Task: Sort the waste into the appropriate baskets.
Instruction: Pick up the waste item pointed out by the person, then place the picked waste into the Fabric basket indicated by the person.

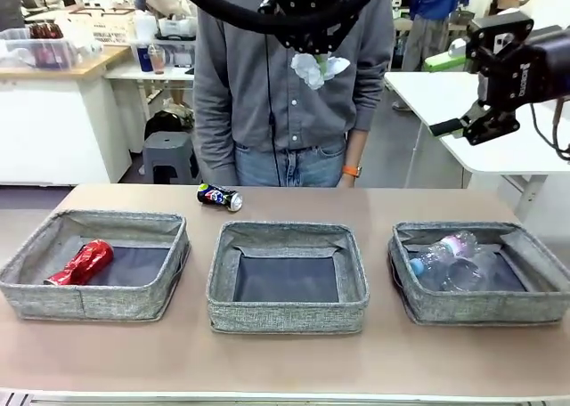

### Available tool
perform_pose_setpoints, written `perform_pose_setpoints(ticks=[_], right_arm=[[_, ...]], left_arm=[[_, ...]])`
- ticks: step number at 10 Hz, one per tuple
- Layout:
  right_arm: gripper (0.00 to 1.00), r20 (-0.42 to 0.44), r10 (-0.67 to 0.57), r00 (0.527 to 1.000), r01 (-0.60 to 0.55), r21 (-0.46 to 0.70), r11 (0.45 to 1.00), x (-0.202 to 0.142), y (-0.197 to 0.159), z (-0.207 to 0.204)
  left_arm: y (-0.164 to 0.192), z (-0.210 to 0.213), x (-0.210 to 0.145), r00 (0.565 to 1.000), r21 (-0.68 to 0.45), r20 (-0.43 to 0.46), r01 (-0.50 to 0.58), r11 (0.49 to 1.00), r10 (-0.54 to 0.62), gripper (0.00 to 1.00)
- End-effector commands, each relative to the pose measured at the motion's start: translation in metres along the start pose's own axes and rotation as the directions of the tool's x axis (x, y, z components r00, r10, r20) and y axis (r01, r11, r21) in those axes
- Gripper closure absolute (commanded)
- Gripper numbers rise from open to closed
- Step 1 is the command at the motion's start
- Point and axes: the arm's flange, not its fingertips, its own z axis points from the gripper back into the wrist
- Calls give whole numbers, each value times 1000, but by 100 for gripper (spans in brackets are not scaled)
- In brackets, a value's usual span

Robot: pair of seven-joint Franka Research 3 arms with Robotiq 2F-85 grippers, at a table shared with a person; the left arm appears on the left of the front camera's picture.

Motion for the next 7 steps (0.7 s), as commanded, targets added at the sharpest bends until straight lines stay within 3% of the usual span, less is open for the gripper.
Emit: perform_pose_setpoints(ticks=[1,7], right_arm=[[0,2,8,1000,-8,13,1000,1,3,2],[0,2,8,1000,-8,13,1000,1,3,2]], left_arm=[[4,1,-9,1000,24,4,0,1000,0,94],[4,1,-9,1000,24,4,0,1000,0,94]])
